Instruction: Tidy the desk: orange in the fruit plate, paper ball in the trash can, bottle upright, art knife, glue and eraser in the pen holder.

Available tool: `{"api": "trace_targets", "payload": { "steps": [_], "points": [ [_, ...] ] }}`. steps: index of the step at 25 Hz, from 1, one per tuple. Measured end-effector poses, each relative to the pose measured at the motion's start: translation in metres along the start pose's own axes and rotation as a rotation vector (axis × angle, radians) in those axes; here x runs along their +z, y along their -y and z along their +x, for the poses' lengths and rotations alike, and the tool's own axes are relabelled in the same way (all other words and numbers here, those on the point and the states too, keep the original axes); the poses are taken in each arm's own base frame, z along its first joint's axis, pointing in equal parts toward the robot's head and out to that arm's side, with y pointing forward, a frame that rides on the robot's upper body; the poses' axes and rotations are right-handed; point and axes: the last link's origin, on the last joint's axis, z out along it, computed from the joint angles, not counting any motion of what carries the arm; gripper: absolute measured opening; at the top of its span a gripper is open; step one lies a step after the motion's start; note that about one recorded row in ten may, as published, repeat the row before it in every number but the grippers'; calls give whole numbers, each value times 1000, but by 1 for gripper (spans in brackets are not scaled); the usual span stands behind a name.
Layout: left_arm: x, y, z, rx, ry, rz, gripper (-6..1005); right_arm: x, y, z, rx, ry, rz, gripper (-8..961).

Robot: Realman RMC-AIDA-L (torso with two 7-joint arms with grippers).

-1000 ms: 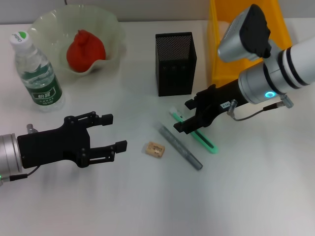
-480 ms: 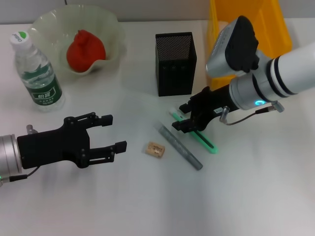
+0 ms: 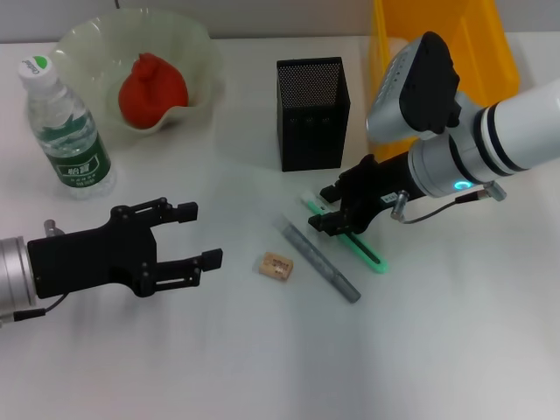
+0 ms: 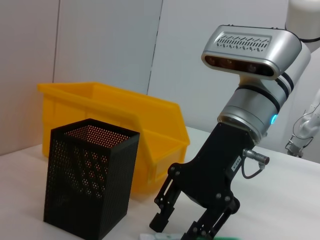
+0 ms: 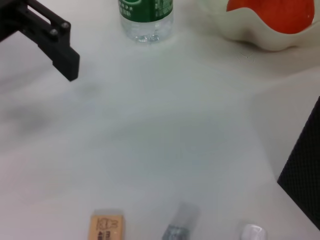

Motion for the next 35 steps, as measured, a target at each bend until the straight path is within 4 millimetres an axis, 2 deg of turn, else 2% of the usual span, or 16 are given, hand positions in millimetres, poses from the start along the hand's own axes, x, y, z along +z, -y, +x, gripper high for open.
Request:
{"api": "trace_targets", "payload": {
  "steps": [11,19,22,28,32,35],
  "points": [
    [0,2,3,4,-2,-3,801,2,0,4,-4,-6,15,385],
    [0,2,4,5,-3,-4,801,0,-1,4,-9,3,20,216],
    [0,3,5,4,-2,-3,801,-4,-2,2,-8,26,23,190],
    [0,3,5,4,-1,-1,801,-26,-13,-8,-6,172,-16,164],
    [0,3,5,5,-2,-2,801,-42,-26,-13,-37,345,-60,164],
    [0,3,5,4,-3,-4,801,-55,-28,-13,-48,513,-48,165]
  ]
}}
